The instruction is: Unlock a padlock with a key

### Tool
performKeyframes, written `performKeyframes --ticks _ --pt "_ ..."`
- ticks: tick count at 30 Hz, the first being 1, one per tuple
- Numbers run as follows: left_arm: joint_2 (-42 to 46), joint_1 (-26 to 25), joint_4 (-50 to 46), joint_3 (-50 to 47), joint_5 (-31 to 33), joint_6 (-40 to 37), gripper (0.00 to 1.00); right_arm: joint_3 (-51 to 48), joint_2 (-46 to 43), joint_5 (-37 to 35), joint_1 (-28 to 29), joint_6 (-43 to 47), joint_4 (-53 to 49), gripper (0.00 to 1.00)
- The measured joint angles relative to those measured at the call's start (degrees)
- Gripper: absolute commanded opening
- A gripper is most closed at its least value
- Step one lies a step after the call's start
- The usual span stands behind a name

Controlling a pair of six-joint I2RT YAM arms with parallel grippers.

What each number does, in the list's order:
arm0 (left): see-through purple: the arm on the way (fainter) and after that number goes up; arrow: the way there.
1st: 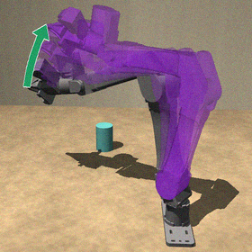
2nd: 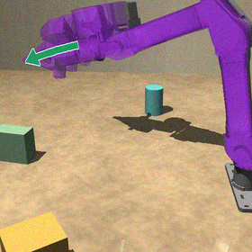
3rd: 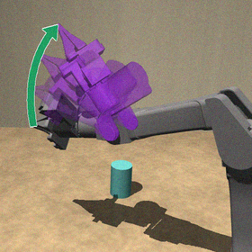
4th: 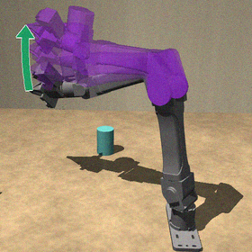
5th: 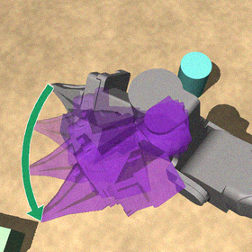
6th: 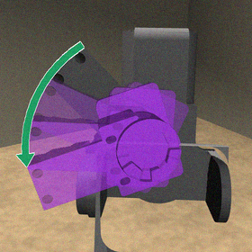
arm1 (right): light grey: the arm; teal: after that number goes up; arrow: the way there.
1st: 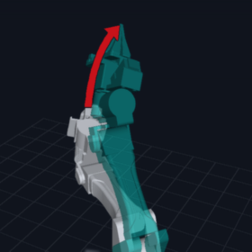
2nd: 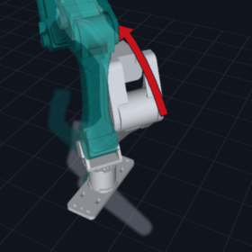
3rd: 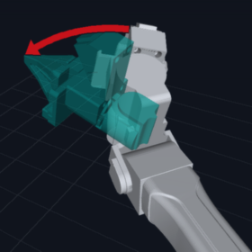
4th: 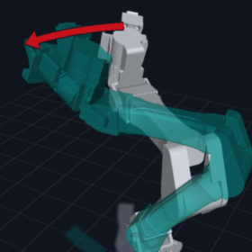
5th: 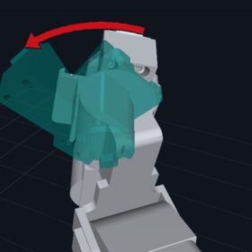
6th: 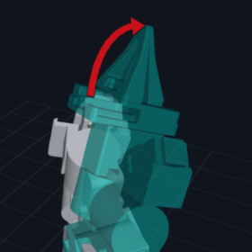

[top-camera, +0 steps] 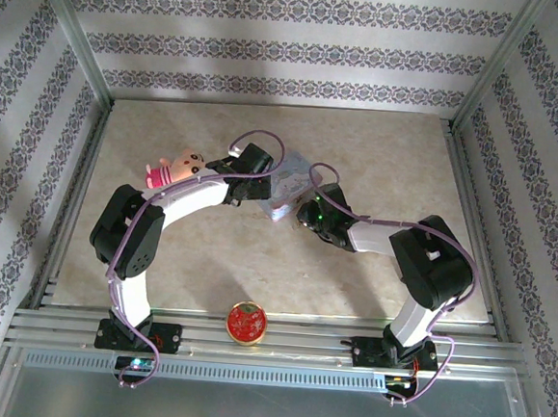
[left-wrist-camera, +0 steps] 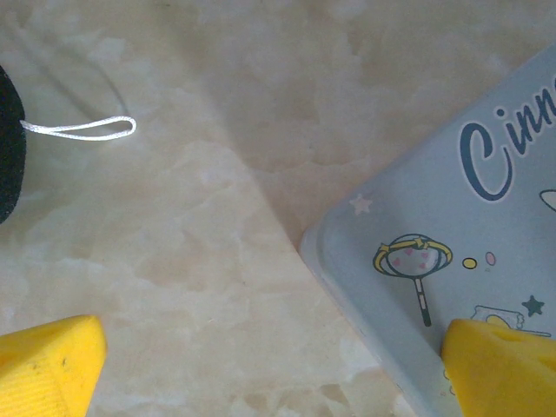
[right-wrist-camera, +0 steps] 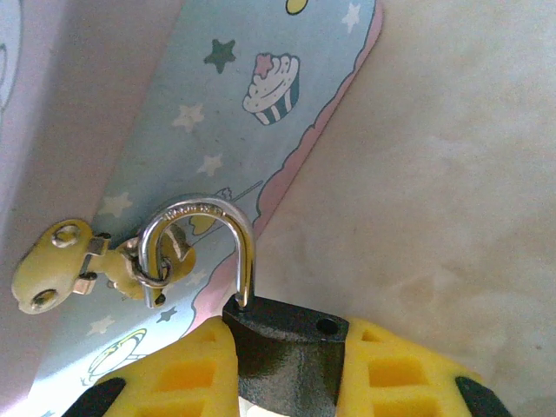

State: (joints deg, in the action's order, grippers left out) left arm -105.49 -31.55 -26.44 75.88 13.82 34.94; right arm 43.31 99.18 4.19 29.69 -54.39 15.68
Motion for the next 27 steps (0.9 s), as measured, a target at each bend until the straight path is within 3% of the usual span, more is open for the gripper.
performKeyframes --ticks 27 --pt "0.00 0.00 0.00 -0.02 0.00 0.00 0.99 -1.64 2.49 2.82 -1.49 -4.42 9.38 0.00"
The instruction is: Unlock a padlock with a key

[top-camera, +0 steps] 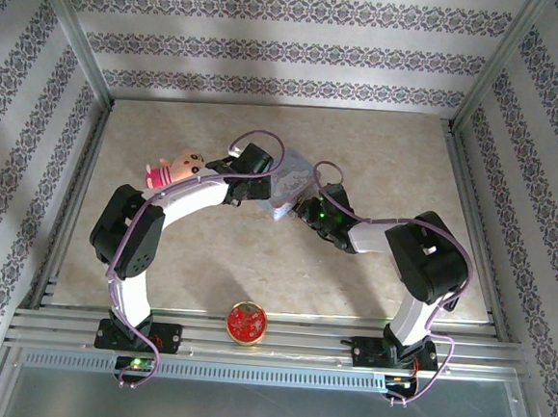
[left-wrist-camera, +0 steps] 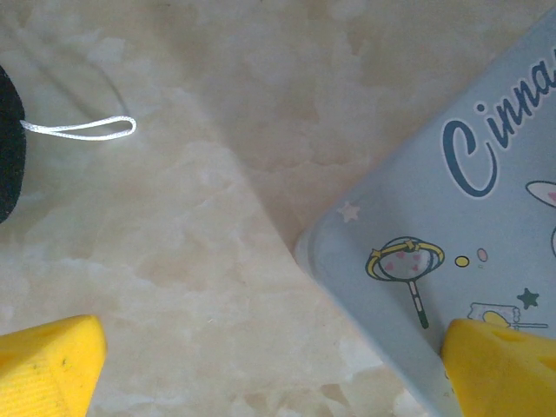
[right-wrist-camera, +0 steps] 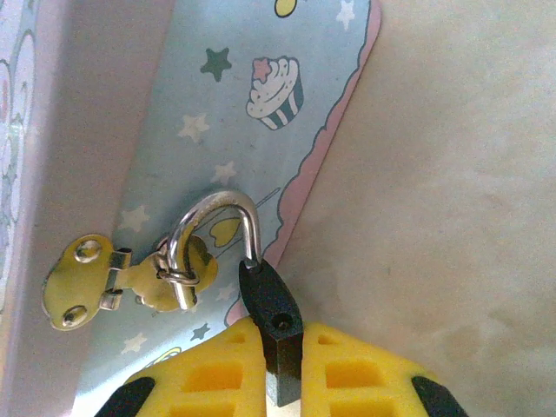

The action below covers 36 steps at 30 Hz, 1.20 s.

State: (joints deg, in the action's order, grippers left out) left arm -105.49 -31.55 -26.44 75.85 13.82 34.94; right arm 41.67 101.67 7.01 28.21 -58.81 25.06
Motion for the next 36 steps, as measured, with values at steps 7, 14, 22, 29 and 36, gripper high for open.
performKeyframes --ticks 7,14,22,29,36 --pt "0.00 0.00 0.00 0.00 -0.02 0.00 0.99 -1.29 -0.17 0.17 -0.37 0.00 1.88 0.00" --pt "0.00 0.00 0.00 0.00 -0.02 0.00 0.99 -2.49 -1.49 0.24 -1.09 -0.02 2.36 0.00" --pt "0.00 0.00 0.00 0.00 -0.02 0.00 0.99 -3.21 -1.51 0.17 -1.11 -1.40 3.96 0.00" --pt "0.00 0.00 0.00 0.00 -0.02 0.00 0.99 -3.21 -1.51 0.20 -1.11 -1.75 4.09 0.00" --pt "0.00 0.00 0.04 -0.11 -0.02 0.00 0.98 -3.21 -1.64 0.66 -1.86 -2.38 4.46 0.00"
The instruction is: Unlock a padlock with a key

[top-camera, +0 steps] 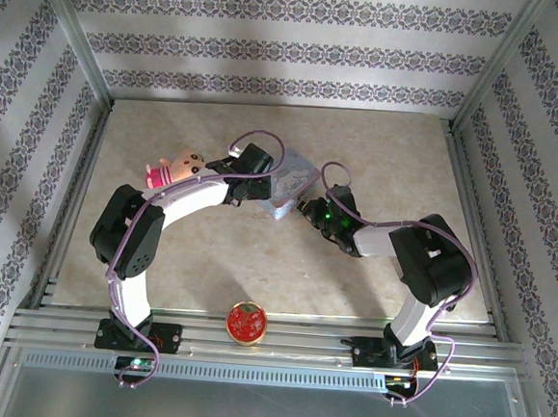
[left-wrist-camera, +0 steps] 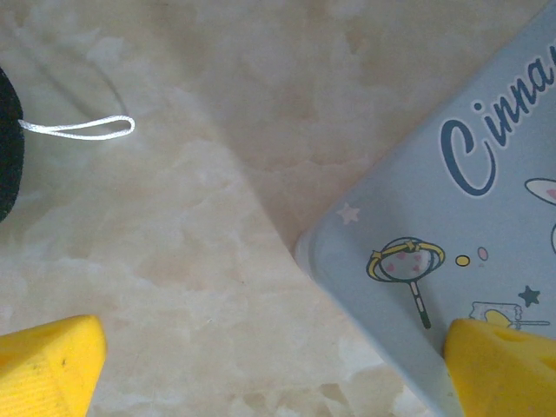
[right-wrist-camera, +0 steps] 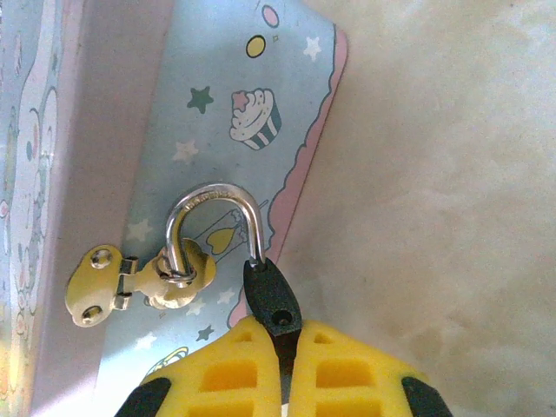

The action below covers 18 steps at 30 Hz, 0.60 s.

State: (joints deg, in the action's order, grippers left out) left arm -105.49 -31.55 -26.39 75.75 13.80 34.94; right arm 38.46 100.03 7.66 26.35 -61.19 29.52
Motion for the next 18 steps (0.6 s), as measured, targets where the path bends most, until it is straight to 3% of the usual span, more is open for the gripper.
performKeyframes --ticks 10,18 --pt "0.11 0.07 0.26 -0.24 0.00 0.17 0.89 -0.85 -3.06 -0.70 -1.14 0.00 -0.07 0.00" --pt "1.73 0.57 1.79 -2.60 -0.83 0.79 0.67 -2.62 -6.93 -1.40 -2.78 1.68 -2.97 0.00"
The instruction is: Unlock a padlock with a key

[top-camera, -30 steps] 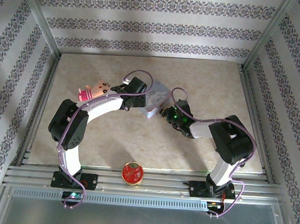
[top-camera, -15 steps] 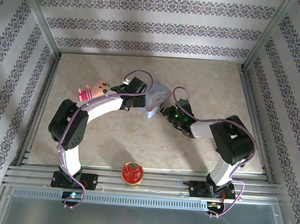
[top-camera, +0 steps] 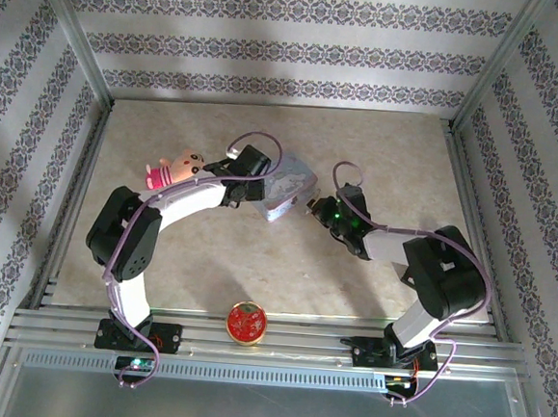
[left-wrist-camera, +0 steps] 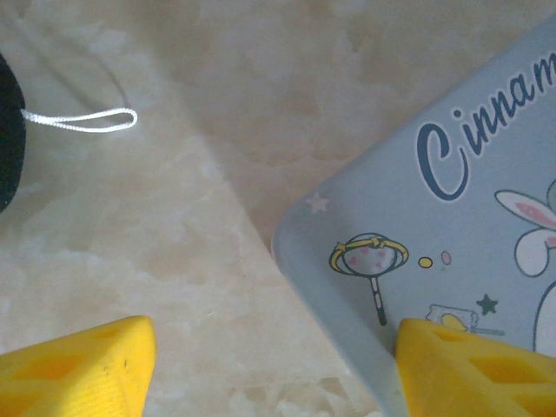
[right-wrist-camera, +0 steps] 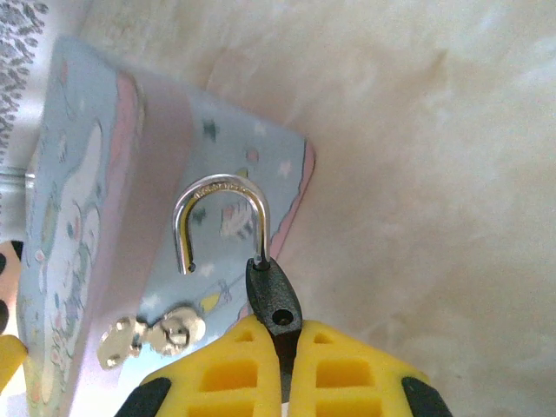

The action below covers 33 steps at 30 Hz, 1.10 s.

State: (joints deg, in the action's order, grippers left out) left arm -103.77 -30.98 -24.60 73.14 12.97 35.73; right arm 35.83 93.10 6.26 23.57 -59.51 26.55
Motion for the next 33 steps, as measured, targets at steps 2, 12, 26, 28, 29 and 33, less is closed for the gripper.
performKeyframes --ticks 2,12,26,28,29,33 --pt "0.50 0.42 0.63 -0.70 -0.81 0.28 0.60 -0.02 -2.08 -0.68 -0.63 1.22 -1.64 0.00" --pt "0.07 6.19 5.46 -1.55 -9.66 0.61 0.56 -1.68 -14.40 -5.49 -1.33 7.43 -12.50 0.00" --pt "-8.96 8.61 10.86 7.58 -17.97 1.57 0.56 -3.45 -18.40 -6.67 -3.19 12.17 -22.82 0.00" --pt "-9.99 8.66 10.97 8.85 -18.64 1.79 0.56 -3.13 -18.40 -6.05 -3.72 12.94 -24.13 0.00" --pt "-10.47 8.68 11.02 9.44 -18.91 1.81 0.56 -2.75 -18.38 -5.53 -4.11 13.31 -24.92 0.00" --pt "-11.28 9.07 11.02 10.67 -19.52 2.05 0.60 -0.72 -17.77 -2.23 -6.03 14.56 -26.40 0.00"
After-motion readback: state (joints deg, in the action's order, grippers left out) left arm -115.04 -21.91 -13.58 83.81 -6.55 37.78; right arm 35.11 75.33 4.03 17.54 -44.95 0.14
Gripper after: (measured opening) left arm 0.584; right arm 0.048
